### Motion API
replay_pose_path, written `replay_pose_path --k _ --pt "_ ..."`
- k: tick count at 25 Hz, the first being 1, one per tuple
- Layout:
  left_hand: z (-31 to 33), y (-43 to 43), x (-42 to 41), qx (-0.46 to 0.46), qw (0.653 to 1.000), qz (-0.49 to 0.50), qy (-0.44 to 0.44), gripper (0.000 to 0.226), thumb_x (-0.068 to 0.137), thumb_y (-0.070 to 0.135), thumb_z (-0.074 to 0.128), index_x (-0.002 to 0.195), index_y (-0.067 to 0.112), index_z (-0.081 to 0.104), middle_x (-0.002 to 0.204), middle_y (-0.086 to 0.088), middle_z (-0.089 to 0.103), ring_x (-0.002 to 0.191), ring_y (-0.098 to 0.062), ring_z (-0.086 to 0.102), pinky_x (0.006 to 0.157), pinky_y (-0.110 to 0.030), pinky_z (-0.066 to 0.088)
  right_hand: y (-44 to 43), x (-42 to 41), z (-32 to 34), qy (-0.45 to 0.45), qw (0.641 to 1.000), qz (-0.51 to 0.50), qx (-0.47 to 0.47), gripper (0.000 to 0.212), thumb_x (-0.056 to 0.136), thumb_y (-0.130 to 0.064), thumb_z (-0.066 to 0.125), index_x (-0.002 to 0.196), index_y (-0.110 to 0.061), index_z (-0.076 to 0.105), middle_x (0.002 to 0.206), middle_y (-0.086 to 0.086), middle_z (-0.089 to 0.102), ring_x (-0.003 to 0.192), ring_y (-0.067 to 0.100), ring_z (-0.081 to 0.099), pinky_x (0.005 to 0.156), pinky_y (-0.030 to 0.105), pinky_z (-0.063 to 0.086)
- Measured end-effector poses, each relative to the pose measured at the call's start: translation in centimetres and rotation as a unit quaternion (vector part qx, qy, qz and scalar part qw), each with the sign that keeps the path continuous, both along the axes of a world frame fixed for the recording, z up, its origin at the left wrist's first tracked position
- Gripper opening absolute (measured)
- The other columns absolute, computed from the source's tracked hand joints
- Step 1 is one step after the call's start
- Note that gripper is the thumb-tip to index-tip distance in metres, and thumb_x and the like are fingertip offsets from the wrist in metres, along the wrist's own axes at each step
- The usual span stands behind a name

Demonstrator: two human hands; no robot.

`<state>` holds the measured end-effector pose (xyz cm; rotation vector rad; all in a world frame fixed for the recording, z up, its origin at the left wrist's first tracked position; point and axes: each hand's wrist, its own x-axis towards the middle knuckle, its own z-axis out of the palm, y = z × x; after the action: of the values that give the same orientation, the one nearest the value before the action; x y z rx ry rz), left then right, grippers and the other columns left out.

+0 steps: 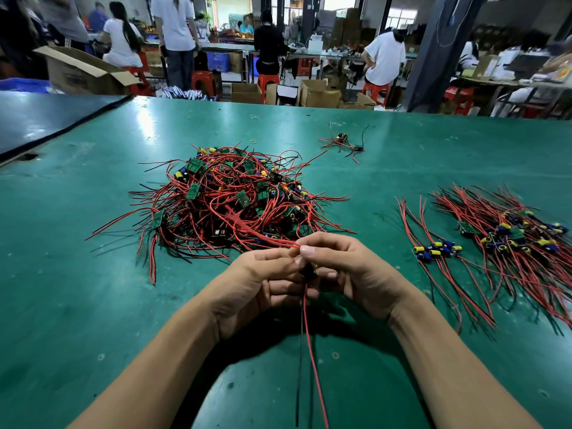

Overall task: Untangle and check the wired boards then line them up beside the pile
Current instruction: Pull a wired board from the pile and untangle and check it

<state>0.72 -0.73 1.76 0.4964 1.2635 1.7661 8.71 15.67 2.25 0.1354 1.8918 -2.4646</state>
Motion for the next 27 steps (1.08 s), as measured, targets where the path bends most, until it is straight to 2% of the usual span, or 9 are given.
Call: replay_pose_path --k 2,5,9,13,16,18,20,25,27 --pt "-0.1 0.1 0.0 -0.012 1.000 0.008 -0.001 0.039 0.073 0.013 0.071 0.108 -0.003 0.068 0.095 -0.021 0.071 0.069 -0.025 0.071 0.072 -0.032 0.059 0.1 0.0 -0.1 0.004 0.999 -0.009 0.031 0.031 0.063 -0.033 0.089 0.089 -0.021 0.077 0.082 0.001 0.064 0.064 0.008 0.049 0.061 0.022 0.045" --pt "0.1 0.1 0.1 -0.014 1.000 0.009 -0.022 0.025 0.075 0.010 0.069 0.099 0.005 0.075 0.093 -0.019 0.072 0.070 -0.026 0.072 0.070 -0.032 0.060 0.0 -0.3 -0.1 0.005 0.999 -0.044 0.009 0.019 0.068 -0.028 0.087 0.082 -0.022 0.076 0.076 0.000 0.064 0.062 0.010 0.054 0.058 0.024 0.047" --pt "0.2 -0.1 -0.1 -0.014 0.999 0.008 -0.043 0.028 0.075 0.006 0.066 0.102 0.005 0.074 0.095 -0.024 0.072 0.076 -0.031 0.073 0.071 -0.034 0.061 -0.1 -0.9 -0.1 -0.014 0.993 -0.118 -0.010 0.018 0.064 -0.030 0.088 0.073 -0.025 0.072 0.065 -0.005 0.057 0.054 0.010 0.039 0.054 0.026 0.030" --pt "0.3 0.0 0.0 -0.005 0.999 -0.009 -0.034 0.026 0.075 0.008 0.063 0.097 0.010 0.076 0.096 -0.021 0.073 0.081 -0.032 0.073 0.076 -0.037 0.060 -0.3 -1.0 -0.1 0.002 0.990 -0.140 -0.037 0.010 0.067 -0.028 0.082 0.070 -0.027 0.072 0.065 -0.005 0.057 0.049 0.008 0.041 0.047 0.017 0.037" --pt "0.4 0.2 0.2 -0.012 0.999 0.012 -0.034 0.018 0.077 0.019 0.061 0.083 0.011 0.077 0.091 -0.020 0.074 0.079 -0.032 0.073 0.073 -0.037 0.061 -0.2 -1.0 -0.3 -0.001 0.991 -0.130 -0.013 0.019 0.067 -0.025 0.087 0.074 -0.025 0.069 0.070 0.002 0.057 0.057 0.014 0.045 0.055 0.028 0.037" --pt "0.1 0.3 0.4 -0.033 0.999 0.041 0.014 0.014 0.081 0.021 0.064 0.084 0.010 0.073 0.089 -0.022 0.073 0.075 -0.034 0.073 0.065 -0.032 0.060 -0.1 -0.9 -0.4 0.008 0.993 -0.117 0.014 0.021 0.066 -0.026 0.086 0.075 -0.023 0.068 0.073 0.003 0.059 0.060 0.014 0.047 0.059 0.030 0.034" --pt "-0.1 0.4 0.7 -0.050 0.995 0.047 0.073 0.008 0.088 0.011 0.062 0.086 0.011 0.070 0.087 -0.023 0.073 0.072 -0.033 0.073 0.061 -0.029 0.058 -0.1 -0.7 -0.4 0.019 0.995 -0.093 0.039 0.017 0.069 -0.023 0.085 0.074 -0.023 0.069 0.070 0.000 0.062 0.058 0.011 0.048 0.057 0.025 0.035" --pt "-0.5 0.5 1.0 -0.049 0.982 0.078 0.167 0.012 0.091 0.007 0.062 0.092 0.003 0.074 0.091 -0.025 0.071 0.078 -0.027 0.067 0.073 -0.038 0.054 0.1 -0.6 -0.5 0.029 0.996 -0.069 0.048 0.019 0.069 -0.022 0.087 0.077 -0.024 0.070 0.075 0.000 0.064 0.069 0.014 0.055 0.069 0.033 0.039" --pt "-0.5 0.5 1.1 -0.038 0.983 0.076 0.164 0.013 0.091 0.006 0.062 0.092 0.003 0.074 0.084 -0.018 0.073 0.073 -0.023 0.068 0.069 -0.034 0.054 0.3 -0.4 -0.5 0.030 0.996 -0.058 0.057 0.023 0.068 -0.022 0.089 0.083 -0.023 0.071 0.080 0.001 0.065 0.073 0.015 0.056 0.067 0.035 0.041"
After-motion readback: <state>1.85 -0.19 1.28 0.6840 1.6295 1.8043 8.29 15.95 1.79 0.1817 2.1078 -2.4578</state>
